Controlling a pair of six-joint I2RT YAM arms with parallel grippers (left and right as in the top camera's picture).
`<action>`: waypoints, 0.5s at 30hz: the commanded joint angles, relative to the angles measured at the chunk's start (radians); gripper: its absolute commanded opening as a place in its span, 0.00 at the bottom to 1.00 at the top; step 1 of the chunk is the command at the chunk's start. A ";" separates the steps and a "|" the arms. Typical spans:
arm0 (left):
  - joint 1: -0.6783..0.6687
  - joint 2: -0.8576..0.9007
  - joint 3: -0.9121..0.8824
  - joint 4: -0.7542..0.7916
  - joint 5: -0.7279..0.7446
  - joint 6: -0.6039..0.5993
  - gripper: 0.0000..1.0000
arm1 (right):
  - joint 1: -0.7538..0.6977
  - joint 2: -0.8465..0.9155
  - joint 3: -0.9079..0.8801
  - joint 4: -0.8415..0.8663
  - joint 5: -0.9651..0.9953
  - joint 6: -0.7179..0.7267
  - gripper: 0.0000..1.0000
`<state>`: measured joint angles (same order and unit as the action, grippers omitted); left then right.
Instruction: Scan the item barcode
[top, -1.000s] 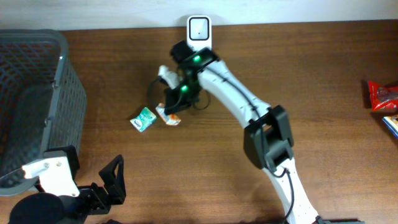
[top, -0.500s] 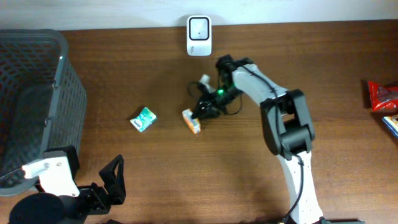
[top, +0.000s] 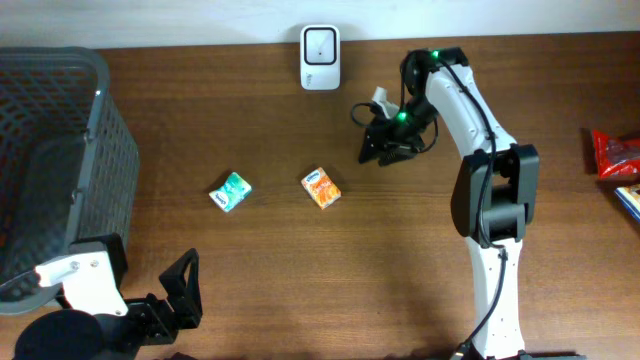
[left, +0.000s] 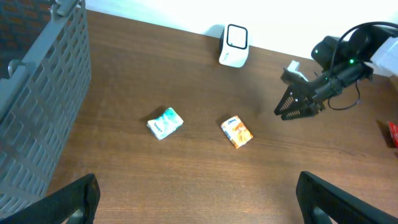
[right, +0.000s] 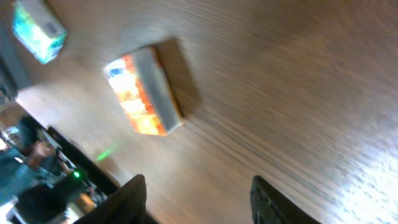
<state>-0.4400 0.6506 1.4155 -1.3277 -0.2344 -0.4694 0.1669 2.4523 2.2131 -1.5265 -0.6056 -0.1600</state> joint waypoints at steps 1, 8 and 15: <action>0.004 0.000 -0.003 0.002 0.007 -0.009 0.99 | 0.070 -0.009 0.016 0.006 0.020 -0.139 0.54; 0.004 0.000 -0.003 0.002 0.007 -0.008 0.99 | 0.224 -0.009 -0.077 0.133 0.164 -0.139 0.53; 0.004 0.000 -0.003 0.002 0.007 -0.008 0.99 | 0.292 -0.009 -0.172 0.237 0.285 -0.068 0.49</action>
<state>-0.4400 0.6506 1.4155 -1.3277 -0.2344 -0.4694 0.4530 2.4527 2.0827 -1.3102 -0.3965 -0.2497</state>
